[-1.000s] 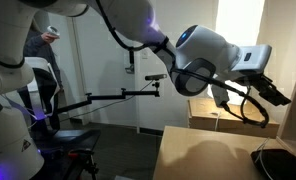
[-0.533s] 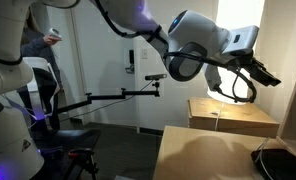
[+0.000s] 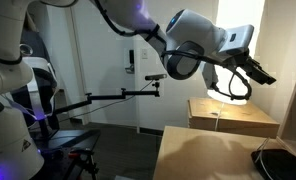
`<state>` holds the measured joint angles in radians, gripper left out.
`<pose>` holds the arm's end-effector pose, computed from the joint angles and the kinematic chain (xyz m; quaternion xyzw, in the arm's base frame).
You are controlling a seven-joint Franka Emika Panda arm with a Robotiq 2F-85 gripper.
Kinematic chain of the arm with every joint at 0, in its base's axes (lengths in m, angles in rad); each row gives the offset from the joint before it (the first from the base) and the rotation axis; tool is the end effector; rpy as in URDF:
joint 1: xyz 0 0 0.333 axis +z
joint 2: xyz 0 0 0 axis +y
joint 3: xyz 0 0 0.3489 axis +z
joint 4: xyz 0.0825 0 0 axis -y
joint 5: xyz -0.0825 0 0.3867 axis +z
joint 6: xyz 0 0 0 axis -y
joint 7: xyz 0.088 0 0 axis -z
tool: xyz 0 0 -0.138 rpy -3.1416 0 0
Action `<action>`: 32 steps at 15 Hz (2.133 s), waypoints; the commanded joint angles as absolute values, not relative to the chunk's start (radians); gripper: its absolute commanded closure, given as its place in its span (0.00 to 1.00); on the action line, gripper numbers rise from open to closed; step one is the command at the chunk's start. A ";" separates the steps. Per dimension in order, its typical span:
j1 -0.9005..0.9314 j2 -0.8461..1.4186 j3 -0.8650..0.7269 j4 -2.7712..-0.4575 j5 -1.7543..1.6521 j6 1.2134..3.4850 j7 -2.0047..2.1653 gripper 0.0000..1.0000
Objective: Move the tennis rack slightly to the right. Pick up the orange towel from the top compartment and put it on the table.
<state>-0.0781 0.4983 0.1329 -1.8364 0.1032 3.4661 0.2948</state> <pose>0.7373 0.0103 0.4143 -0.8258 0.1739 -0.5211 0.1274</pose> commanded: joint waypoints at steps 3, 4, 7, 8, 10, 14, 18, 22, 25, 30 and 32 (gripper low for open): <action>-0.078 0.498 0.133 -1.837 0.103 3.466 0.295 0.00; -0.078 0.498 0.133 -1.837 0.103 3.466 0.295 0.00; -0.078 0.498 0.133 -1.837 0.103 3.466 0.295 0.00; -0.078 0.498 0.133 -1.838 0.103 3.466 0.295 0.00; -0.078 0.498 0.133 -1.838 0.103 3.466 0.295 0.00; -0.078 0.498 0.133 -1.838 0.103 3.466 0.295 0.00; -0.067 0.494 0.125 -1.826 0.109 3.466 0.293 0.00; -0.031 0.481 0.105 -1.800 0.135 3.458 0.256 0.00; 0.025 0.479 0.057 -1.763 0.133 3.454 0.259 0.00; 0.160 0.494 -0.074 -1.687 0.165 3.436 0.249 0.00; 0.218 0.508 -0.135 -1.654 0.181 3.427 0.247 0.00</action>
<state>0.1468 0.4942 -0.0612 -1.7069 0.1431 3.4556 0.2789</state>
